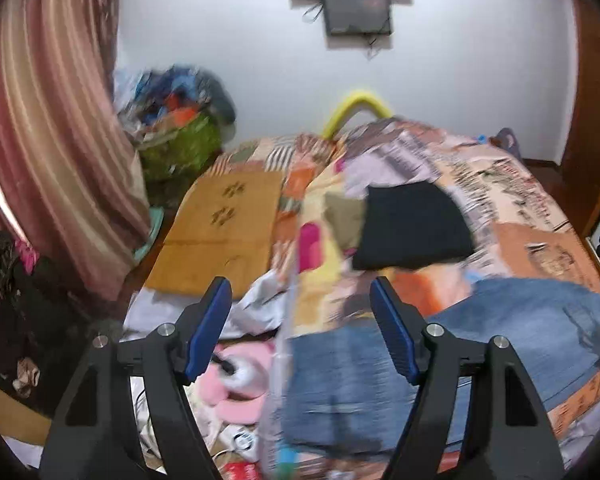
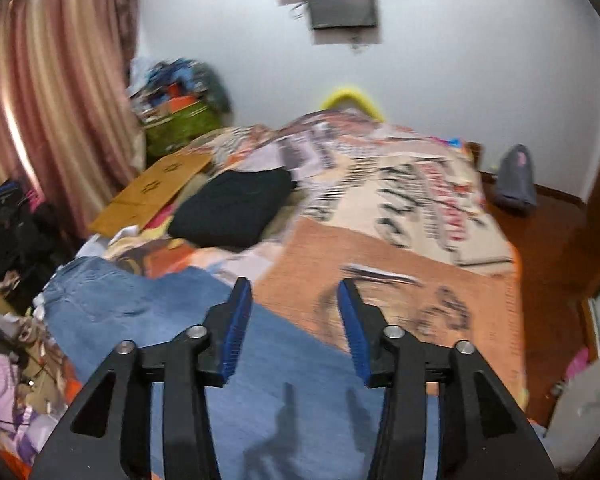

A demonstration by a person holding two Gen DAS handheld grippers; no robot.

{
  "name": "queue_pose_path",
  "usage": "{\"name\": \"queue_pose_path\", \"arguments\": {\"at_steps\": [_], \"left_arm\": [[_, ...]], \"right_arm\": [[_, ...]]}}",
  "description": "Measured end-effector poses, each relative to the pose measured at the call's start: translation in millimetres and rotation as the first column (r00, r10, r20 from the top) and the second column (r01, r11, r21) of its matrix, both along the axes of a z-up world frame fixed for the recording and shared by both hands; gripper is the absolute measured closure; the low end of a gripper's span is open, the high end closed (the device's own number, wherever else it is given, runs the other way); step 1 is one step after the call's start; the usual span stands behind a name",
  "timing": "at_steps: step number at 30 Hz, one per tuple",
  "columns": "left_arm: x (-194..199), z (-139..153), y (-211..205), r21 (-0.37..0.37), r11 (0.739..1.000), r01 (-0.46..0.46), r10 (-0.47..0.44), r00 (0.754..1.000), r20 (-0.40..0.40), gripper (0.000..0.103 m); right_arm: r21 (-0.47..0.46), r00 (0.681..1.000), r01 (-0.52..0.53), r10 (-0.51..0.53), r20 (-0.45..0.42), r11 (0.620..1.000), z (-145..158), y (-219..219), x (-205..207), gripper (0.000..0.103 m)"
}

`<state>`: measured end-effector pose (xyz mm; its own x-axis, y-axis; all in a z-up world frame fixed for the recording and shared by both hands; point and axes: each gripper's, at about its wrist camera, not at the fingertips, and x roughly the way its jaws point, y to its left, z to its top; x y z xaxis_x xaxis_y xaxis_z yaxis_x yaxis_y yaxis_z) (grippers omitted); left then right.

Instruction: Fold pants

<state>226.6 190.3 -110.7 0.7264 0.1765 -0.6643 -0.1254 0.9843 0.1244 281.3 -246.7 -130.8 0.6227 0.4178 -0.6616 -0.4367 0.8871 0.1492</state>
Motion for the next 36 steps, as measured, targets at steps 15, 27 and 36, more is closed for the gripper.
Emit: {"name": "queue_pose_path", "arguments": {"at_steps": [15,27,36], "left_arm": [[66,-164,64,-0.236,0.972,0.015,-0.091,0.945,-0.314,0.032],[75,-194,58,-0.449,0.893,0.043,-0.211,0.919,-0.332,0.086],[54,-163,33,-0.181,0.982,0.057,-0.101,0.965,-0.243,0.100]], "right_arm": [[-0.124,0.964,-0.204,0.177,-0.197,0.971,-72,140,66,0.054],[-0.068,0.867,-0.294,0.236,-0.438,0.953,-115,164,98,0.068],[-0.230,0.928,-0.321,0.257,-0.268,0.919,-106,172,63,0.095]]}}
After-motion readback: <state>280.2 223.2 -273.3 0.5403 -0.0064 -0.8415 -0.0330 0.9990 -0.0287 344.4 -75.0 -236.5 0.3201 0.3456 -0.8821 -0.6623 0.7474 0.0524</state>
